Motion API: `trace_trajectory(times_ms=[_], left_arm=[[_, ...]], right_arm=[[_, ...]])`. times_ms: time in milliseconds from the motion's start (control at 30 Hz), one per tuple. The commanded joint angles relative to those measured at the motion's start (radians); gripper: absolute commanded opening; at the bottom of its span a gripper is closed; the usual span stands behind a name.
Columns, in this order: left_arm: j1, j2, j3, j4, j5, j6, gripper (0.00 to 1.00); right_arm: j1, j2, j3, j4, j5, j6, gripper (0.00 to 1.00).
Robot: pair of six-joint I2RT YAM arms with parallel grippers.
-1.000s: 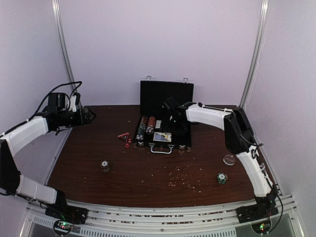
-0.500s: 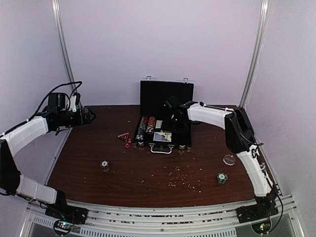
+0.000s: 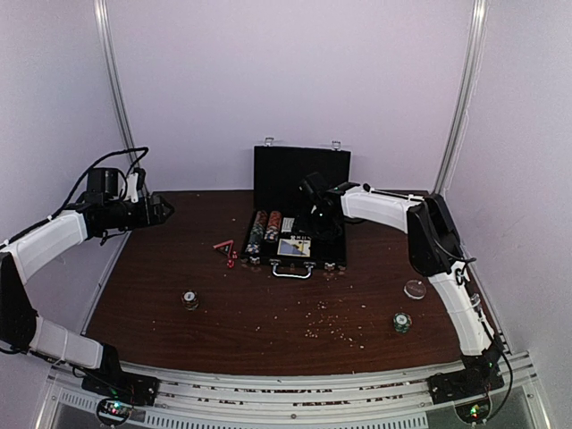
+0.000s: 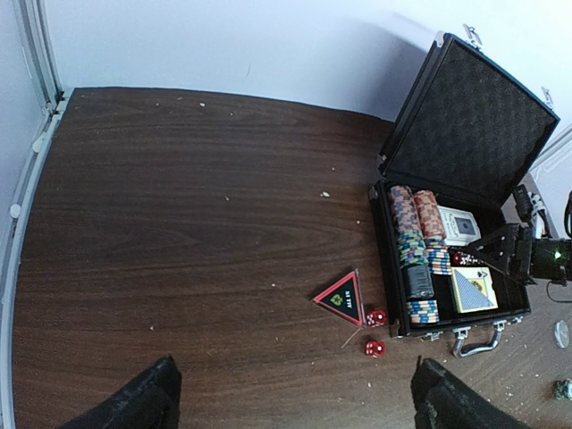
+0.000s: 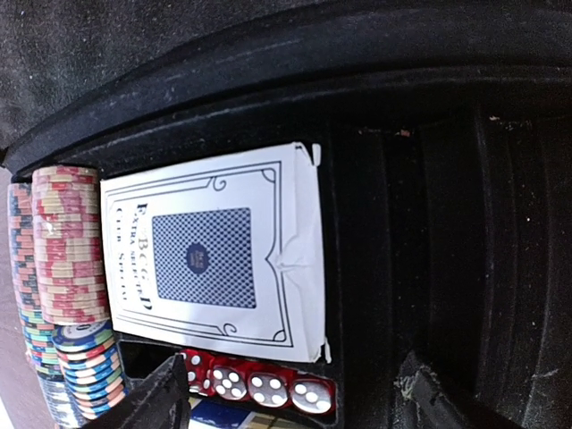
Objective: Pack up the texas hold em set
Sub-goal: Adjust the dice in the slot.
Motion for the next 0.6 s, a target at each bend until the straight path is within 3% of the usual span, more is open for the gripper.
trace_trajectory(times_ms=[0,567], left_arm=[[-0.005,-0.003,0.012,0.004,-0.008,0.006,0.92],[-0.005,0.003,0.009,0.004,-0.005,0.003,0.92]], right_arm=[[0.004,0.078,-0.023,-0.052,-0.003,-0.033,0.81],[0.044,0.114,-0.015,-0.196,0.097,-0.092,0.83]])
